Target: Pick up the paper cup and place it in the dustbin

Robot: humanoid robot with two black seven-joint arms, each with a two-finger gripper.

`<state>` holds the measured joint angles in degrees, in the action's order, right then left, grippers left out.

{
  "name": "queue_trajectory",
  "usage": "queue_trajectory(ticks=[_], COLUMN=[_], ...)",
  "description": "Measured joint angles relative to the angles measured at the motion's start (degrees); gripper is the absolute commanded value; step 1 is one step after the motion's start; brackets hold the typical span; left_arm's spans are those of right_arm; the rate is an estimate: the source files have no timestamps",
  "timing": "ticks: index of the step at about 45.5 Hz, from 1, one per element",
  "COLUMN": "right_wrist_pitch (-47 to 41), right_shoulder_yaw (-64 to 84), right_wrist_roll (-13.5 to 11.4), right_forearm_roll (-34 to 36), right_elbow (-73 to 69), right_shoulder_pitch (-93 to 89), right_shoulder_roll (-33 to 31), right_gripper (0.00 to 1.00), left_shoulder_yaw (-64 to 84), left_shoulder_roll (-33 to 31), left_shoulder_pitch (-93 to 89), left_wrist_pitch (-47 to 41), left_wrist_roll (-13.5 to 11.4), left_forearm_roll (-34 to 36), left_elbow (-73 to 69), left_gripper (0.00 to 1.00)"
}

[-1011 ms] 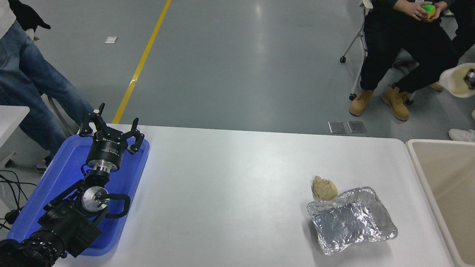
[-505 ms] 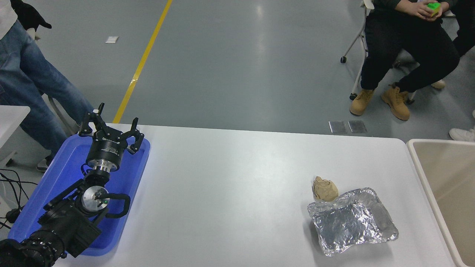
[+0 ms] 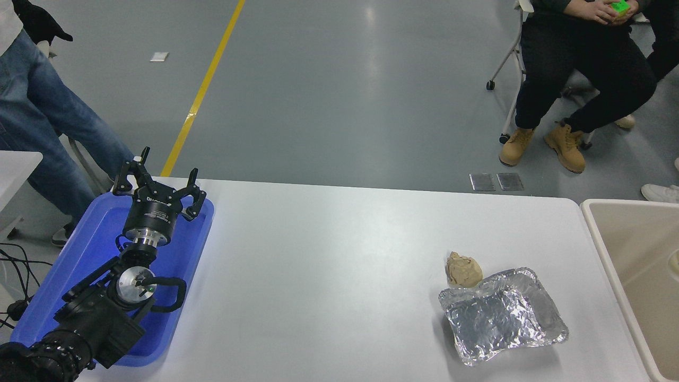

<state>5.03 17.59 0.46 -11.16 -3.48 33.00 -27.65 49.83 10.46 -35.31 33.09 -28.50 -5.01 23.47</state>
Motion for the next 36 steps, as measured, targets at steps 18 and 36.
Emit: queue_trajectory(ticks=[18,36], right_wrist_pitch=[3.6,6.9], right_shoulder_yaw=[-0.7,-0.8], right_wrist_roll=[0.2,0.2], right_forearm_roll=[0.2,0.3], right_elbow=[0.0,0.0], right_shoulder_pitch=[-1.6,-0.4], right_shoulder_roll=[0.8,1.6], right_gripper=[0.98,1.0], left_shoulder_yaw=[0.0,0.0], left_shoulder_roll=[0.0,0.0], left_shoulder_pitch=[0.0,0.0], left_wrist_pitch=[0.0,0.0], left_wrist_roll=[0.0,0.0], left_forearm_roll=[0.0,0.0], left_elbow=[0.0,0.0], left_gripper=[1.0,1.0])
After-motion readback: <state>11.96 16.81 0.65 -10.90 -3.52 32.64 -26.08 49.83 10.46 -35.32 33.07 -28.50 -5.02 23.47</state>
